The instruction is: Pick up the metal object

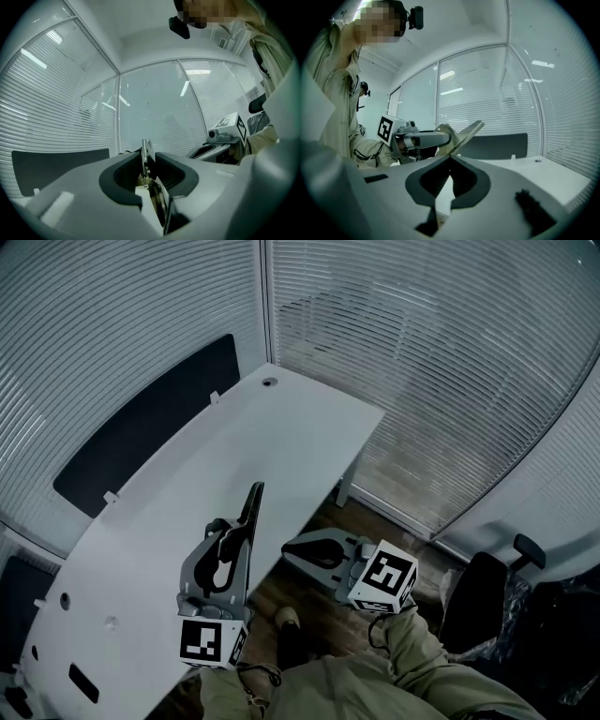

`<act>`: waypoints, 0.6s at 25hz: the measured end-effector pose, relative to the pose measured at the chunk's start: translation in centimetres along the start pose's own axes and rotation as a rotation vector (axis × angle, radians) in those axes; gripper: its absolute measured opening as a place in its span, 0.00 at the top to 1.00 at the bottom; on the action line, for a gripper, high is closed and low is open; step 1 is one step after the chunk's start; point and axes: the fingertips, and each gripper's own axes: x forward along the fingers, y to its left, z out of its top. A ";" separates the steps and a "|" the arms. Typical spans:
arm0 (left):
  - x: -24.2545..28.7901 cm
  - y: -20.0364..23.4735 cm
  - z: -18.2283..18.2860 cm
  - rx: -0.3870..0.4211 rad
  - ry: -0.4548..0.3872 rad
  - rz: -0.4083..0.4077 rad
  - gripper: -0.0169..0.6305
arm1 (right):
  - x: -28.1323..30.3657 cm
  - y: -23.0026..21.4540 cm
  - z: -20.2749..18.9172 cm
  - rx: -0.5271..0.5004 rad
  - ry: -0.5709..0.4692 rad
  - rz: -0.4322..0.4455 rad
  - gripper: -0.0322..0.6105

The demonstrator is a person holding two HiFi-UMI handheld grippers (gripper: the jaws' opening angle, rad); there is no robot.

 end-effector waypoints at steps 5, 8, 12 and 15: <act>-4.3 -4.5 0.3 -0.007 0.005 0.015 0.82 | -3.9 4.6 -0.6 0.008 -0.006 0.003 0.95; -5.8 -5.7 0.8 -0.014 0.006 0.019 0.82 | -5.1 5.9 -0.3 0.020 -0.011 -0.003 0.96; -8.8 -6.9 1.0 -0.009 0.004 0.007 0.82 | -5.6 8.6 -0.7 0.024 -0.007 -0.016 0.96; -9.9 -6.8 1.6 -0.005 -0.002 0.001 0.82 | -5.6 9.8 0.0 0.012 -0.009 -0.023 0.96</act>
